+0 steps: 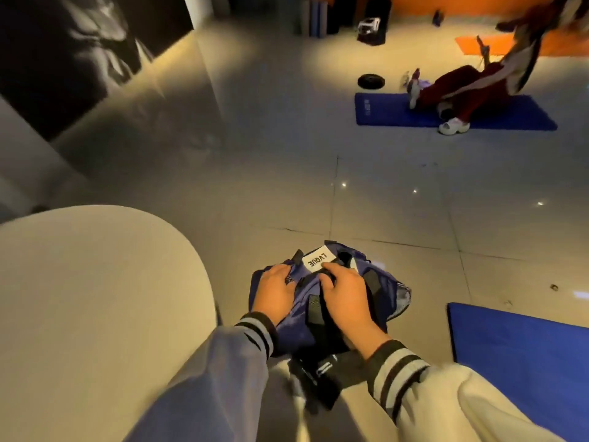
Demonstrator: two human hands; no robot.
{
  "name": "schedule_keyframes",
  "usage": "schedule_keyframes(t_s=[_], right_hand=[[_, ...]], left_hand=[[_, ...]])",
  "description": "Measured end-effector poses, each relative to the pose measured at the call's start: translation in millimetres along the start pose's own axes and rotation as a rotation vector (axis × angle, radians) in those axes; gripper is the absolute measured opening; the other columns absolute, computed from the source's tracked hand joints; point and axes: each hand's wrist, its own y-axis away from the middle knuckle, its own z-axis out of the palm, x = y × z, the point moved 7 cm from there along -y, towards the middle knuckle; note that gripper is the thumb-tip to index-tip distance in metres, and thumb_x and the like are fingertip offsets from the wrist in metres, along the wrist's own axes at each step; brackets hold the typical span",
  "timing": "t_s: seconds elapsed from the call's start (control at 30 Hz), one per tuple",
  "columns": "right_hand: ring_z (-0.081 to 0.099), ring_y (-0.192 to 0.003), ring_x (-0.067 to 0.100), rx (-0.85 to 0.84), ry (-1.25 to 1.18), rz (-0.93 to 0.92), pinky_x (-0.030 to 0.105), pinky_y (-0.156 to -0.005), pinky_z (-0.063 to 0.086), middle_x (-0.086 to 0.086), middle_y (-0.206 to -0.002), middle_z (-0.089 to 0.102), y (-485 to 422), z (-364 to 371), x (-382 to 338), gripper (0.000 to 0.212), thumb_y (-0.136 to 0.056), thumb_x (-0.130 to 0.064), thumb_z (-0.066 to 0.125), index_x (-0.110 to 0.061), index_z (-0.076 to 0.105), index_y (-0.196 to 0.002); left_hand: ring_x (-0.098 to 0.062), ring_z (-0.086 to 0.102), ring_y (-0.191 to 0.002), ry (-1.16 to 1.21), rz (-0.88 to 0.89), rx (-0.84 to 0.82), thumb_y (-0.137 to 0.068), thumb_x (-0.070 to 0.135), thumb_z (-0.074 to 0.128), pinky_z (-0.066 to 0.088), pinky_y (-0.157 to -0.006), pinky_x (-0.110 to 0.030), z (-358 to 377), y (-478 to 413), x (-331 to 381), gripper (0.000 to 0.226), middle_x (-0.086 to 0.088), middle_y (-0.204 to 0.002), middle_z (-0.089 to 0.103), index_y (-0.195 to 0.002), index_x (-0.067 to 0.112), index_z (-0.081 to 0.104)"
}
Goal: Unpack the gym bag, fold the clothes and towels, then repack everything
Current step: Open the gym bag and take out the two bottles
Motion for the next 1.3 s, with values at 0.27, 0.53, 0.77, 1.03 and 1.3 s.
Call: schedule_keyframes(t_s=[0.27, 0.53, 0.77, 1.03, 1.3], right_hand=[[0.054, -0.114, 0.022, -0.062, -0.046, -0.367, 0.029, -0.097, 0.041, 0.007, -0.124, 0.063, 22, -3, -238, 0.034, -0.102, -0.028, 0.054, -0.019, 0.062, -0.134], [0.054, -0.111, 0.019, -0.285, -0.086, -0.655, 0.030, -0.097, 0.043, 0.003, -0.119, 0.066, 109, 113, -383, 0.029, -0.102, -0.028, 0.053, -0.020, 0.066, -0.127], [0.056, -0.102, 0.021, -0.677, -0.003, -0.863, 0.028, -0.091, 0.042, 0.002, -0.115, 0.071, 234, 275, -408, 0.025, -0.101, -0.024, 0.055, -0.018, 0.072, -0.119], [0.031, -0.138, 0.038, -0.816, 0.296, -0.872, 0.042, -0.114, 0.026, 0.016, -0.149, 0.037, 302, 370, -374, 0.050, -0.096, -0.043, 0.058, -0.022, 0.052, -0.141], [0.014, -0.151, 0.035, -1.050, 0.471, -0.355, 0.047, -0.122, 0.016, 0.014, -0.165, 0.010, 248, 418, -286, 0.078, -0.097, -0.051, 0.050, -0.039, 0.002, -0.158]], left_hand=[[-0.023, 0.051, -0.125, 0.026, -0.004, 0.426, -0.100, 0.007, 0.054, 0.028, -0.101, -0.016, -243, 88, 12, 0.036, -0.009, -0.138, 0.058, -0.136, 0.007, 0.059], [-0.017, 0.042, -0.138, 0.037, -0.239, 0.680, -0.103, 0.009, 0.051, 0.026, -0.110, -0.019, -357, 205, -121, 0.044, -0.004, -0.150, 0.048, -0.147, 0.014, 0.049], [-0.011, 0.058, -0.121, 0.146, -0.482, 0.823, -0.101, -0.003, 0.047, 0.045, -0.104, -0.025, -363, 340, -268, 0.032, -0.004, -0.127, 0.067, -0.128, 0.005, 0.062], [-0.031, 0.059, -0.122, 0.288, -0.872, 0.675, -0.097, 0.002, 0.053, 0.039, -0.099, -0.026, -287, 411, -407, 0.034, -0.018, -0.129, 0.064, -0.129, 0.000, 0.062], [-0.024, 0.053, -0.131, 0.426, -0.726, 0.386, -0.099, 0.030, 0.061, 0.042, -0.109, -0.036, -235, 342, -417, 0.049, -0.003, -0.140, 0.058, -0.145, 0.016, 0.051]])
